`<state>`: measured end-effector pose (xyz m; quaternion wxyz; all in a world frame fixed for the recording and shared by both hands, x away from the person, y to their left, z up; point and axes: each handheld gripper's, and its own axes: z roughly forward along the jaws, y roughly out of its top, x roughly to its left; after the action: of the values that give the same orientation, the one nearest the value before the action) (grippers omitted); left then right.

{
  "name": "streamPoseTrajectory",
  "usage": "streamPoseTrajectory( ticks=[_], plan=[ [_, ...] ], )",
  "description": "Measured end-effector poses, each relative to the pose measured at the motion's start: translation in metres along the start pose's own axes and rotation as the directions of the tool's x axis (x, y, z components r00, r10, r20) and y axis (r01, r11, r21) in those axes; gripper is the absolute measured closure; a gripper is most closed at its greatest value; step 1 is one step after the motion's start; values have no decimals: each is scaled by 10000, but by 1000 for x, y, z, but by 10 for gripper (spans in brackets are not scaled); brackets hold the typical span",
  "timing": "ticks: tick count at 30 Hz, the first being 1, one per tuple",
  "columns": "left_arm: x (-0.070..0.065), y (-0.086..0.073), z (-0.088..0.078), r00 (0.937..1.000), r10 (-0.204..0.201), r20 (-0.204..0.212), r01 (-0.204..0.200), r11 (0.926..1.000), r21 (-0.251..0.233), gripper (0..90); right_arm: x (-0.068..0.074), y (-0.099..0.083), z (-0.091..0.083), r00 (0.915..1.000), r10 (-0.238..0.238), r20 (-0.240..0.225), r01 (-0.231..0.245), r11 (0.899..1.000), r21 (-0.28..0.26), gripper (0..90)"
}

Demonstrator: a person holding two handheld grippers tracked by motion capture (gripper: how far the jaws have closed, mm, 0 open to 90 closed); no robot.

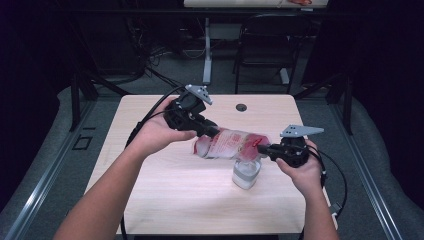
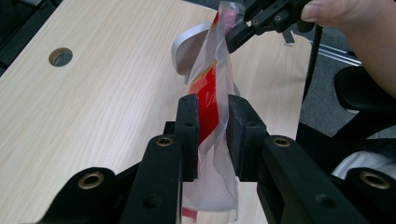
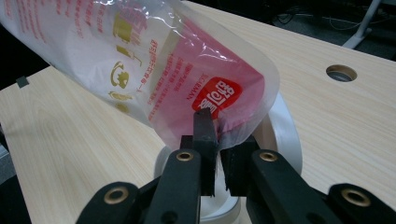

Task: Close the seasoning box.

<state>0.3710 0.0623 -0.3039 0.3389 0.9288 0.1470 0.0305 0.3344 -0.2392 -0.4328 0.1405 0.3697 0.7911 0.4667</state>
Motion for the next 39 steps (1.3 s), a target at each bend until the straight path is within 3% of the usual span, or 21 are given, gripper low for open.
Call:
streamPoseTrajectory(
  ticks=[14,24,31,39],
  plan=[
    [0,1,-2,10000,39,-5,-39,10000,-13,758,5,-2,-2,9996,-147,-230,157,9990,412,856],
    [9,-23,-9,9993,-372,-20,372,9993,-88,759,13,1,3,9990,-227,-385,229,9997,33,854],
    [15,-38,-8,9978,-668,18,668,9977,-145,759,19,3,8,9988,-331,-367,332,9994,20,849],
    [19,-51,-6,9961,-875,147,879,9958,-256,760,20,4,7,9982,-263,-545,244,9991,-360,842]
  ],
)
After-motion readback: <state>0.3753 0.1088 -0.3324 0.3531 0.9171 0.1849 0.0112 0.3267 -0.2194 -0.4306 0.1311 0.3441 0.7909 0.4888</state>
